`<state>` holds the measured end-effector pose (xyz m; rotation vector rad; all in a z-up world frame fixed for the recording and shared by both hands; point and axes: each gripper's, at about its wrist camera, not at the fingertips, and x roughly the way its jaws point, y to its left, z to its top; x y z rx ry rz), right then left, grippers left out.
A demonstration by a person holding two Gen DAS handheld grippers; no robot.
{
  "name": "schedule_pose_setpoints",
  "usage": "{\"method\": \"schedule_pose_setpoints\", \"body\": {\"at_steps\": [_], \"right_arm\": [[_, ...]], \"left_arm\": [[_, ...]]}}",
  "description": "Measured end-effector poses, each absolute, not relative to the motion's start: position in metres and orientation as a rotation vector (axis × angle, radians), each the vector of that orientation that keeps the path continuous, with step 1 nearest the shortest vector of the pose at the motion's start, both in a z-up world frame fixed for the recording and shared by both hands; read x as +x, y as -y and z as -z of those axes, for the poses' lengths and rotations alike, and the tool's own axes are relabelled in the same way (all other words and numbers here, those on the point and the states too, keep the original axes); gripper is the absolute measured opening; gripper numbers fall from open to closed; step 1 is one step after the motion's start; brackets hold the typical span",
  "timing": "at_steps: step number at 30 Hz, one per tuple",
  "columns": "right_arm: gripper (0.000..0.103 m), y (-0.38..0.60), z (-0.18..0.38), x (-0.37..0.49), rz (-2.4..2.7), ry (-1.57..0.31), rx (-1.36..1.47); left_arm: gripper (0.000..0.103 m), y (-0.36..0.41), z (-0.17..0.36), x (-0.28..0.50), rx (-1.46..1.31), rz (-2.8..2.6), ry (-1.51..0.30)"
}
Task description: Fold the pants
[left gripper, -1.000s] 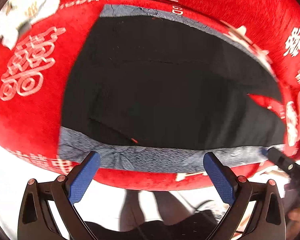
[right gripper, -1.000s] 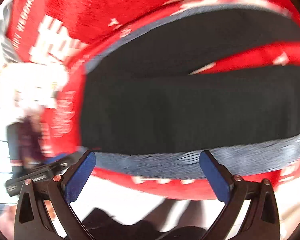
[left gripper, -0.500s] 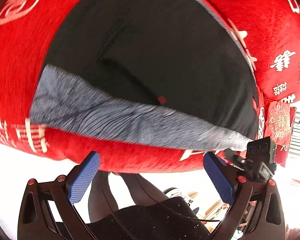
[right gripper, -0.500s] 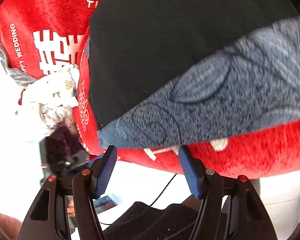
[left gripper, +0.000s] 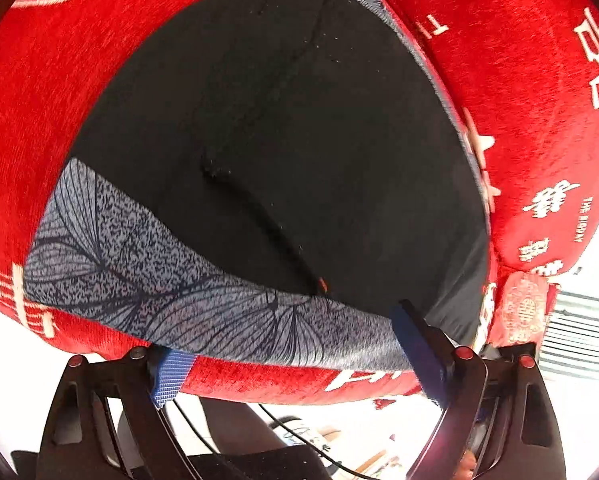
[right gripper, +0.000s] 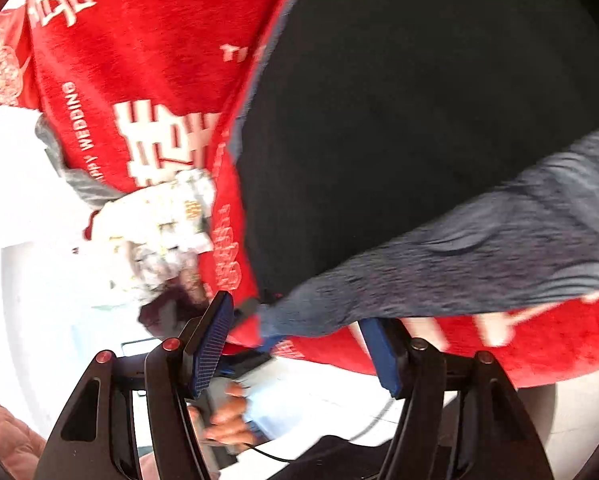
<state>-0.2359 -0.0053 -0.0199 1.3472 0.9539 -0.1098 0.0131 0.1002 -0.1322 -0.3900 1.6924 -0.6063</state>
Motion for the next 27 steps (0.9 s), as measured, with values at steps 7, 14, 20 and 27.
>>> {"method": "schedule_pose_setpoints", "body": {"at_steps": [7, 14, 20, 27], "right_arm": [[0.005, 0.037, 0.048, -0.286, 0.322, -0.84, 1.569], [0.005, 0.06, -0.052, -0.221, 0.215, -0.915, 1.189], [0.005, 0.128, -0.083, -0.12, 0.107, -1.027, 0.951], [0.011, 0.185, -0.025, -0.014, 0.107, -1.161, 0.815]], "left_arm": [[0.023, -0.117, 0.13, 0.026, -0.259, 0.565, -1.725], [0.021, -0.09, 0.052, 0.064, -0.218, 0.68, -1.551], [0.031, -0.022, 0.023, 0.143, -0.165, 0.633, -1.333], [0.063, 0.056, 0.064, 0.195, 0.061, 0.456, -1.213]]}}
